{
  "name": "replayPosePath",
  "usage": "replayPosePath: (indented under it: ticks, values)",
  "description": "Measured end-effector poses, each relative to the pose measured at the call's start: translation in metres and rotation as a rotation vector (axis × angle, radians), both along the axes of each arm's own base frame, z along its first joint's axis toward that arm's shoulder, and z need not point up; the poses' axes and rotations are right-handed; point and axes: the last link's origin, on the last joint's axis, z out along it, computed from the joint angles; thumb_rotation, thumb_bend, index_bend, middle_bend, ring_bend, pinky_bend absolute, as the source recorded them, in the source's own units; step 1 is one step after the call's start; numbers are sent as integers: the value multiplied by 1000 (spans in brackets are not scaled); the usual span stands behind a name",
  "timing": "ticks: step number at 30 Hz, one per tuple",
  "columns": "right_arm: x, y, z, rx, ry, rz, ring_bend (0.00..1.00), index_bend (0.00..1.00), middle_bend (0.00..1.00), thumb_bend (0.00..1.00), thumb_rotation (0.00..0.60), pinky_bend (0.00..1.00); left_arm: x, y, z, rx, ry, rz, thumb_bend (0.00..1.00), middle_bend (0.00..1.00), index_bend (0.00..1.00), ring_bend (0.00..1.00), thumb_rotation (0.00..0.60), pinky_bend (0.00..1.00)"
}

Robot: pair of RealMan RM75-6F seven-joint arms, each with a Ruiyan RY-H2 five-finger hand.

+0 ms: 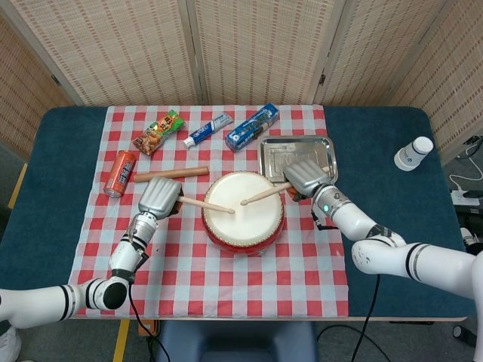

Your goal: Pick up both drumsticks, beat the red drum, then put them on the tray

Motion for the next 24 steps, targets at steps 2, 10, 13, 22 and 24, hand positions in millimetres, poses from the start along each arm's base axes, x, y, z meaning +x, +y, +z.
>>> replayPosePath:
  ticks: [2, 10, 13, 22, 24]
  values:
    - [6, 1, 11, -18, -34, 11, 913, 1000, 943, 1000, 600, 803, -5, 1, -12, -17, 48, 3, 820, 1000, 1000, 983, 600, 1000]
    - [-17, -4, -6, 20, 49, -20, 913, 1000, 943, 1000, 600, 803, 0, -1, 1, 24, -26, 1, 819, 1000, 1000, 983, 600, 1000]
    - [-30, -6, -22, 41, 108, -32, 913, 1000, 943, 1000, 600, 803, 2, -3, 24, 63, -92, -12, 819, 1000, 1000, 983, 600, 1000]
    - [-22, -15, -6, -17, -33, -88, 913, 1000, 943, 1000, 600, 803, -16, -8, 58, 106, -189, 18, 817, 1000, 1000, 982, 600, 1000]
    - [-22, -18, 4, -41, -77, -104, 913, 1000, 943, 1000, 600, 803, -22, -9, 59, 105, -182, 24, 817, 1000, 1000, 982, 600, 1000]
